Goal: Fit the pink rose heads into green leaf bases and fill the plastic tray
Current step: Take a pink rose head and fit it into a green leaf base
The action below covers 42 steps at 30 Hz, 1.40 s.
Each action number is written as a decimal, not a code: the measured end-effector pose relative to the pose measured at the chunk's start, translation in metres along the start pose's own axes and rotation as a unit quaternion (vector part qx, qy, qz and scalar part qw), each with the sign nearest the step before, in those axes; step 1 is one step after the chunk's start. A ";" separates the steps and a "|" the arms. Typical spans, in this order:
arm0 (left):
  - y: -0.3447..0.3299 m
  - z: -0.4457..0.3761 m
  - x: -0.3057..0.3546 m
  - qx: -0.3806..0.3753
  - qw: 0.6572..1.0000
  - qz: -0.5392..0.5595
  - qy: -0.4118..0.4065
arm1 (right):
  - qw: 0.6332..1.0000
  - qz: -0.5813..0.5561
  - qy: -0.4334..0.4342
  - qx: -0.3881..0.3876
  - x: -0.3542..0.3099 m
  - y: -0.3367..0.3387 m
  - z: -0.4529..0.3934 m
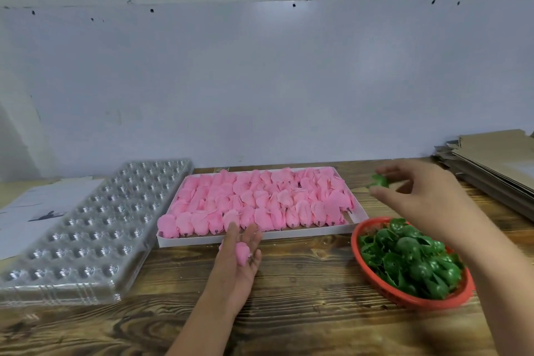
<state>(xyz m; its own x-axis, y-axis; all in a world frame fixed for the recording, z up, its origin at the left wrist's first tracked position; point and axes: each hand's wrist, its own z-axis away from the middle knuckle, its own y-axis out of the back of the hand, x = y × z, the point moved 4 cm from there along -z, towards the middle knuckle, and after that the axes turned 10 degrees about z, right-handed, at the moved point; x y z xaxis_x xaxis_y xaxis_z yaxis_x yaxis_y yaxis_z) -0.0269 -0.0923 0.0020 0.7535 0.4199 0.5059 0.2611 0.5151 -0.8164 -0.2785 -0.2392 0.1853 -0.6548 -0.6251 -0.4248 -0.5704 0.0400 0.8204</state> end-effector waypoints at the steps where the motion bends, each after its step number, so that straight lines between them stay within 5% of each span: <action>1: 0.000 0.000 0.000 -0.002 1.000 0.001 -0.002 | 0.996 -0.085 0.008 0.008 -0.011 -0.005 0.007; 3: 0.000 0.000 0.002 -0.008 1.000 -0.001 -0.009 | 0.955 -0.295 0.010 -0.042 -0.033 -0.030 0.021; 6: -0.001 0.000 0.003 -0.010 1.000 -0.001 -0.014 | 0.844 -0.502 -0.062 -0.181 -0.056 -0.092 0.040; 10: -0.002 0.000 0.003 -0.008 1.000 -0.009 -0.019 | 0.695 -0.629 -0.194 -0.288 -0.069 -0.167 0.062; 16: -0.005 -0.001 0.006 -0.012 0.998 -0.030 -0.047 | 0.604 -0.710 -0.225 -0.283 -0.063 -0.201 0.067; 25: -0.003 -0.002 0.004 -0.039 0.997 -0.045 -0.048 | 0.652 -0.671 -0.196 -0.293 -0.062 -0.210 0.069; 42: -0.005 -0.002 -0.004 -0.048 0.994 -0.085 -0.050 | 0.806 -0.541 -0.131 -0.200 -0.071 -0.212 0.072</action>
<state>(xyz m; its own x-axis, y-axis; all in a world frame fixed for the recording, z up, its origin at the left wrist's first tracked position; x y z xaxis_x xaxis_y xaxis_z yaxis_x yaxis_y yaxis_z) -0.0300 -0.0982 0.0035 0.6315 0.4069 0.6600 0.4399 0.5129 -0.7371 -0.1466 -0.1468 0.0138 0.0073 0.0628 -0.9980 -0.7066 -0.7059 -0.0496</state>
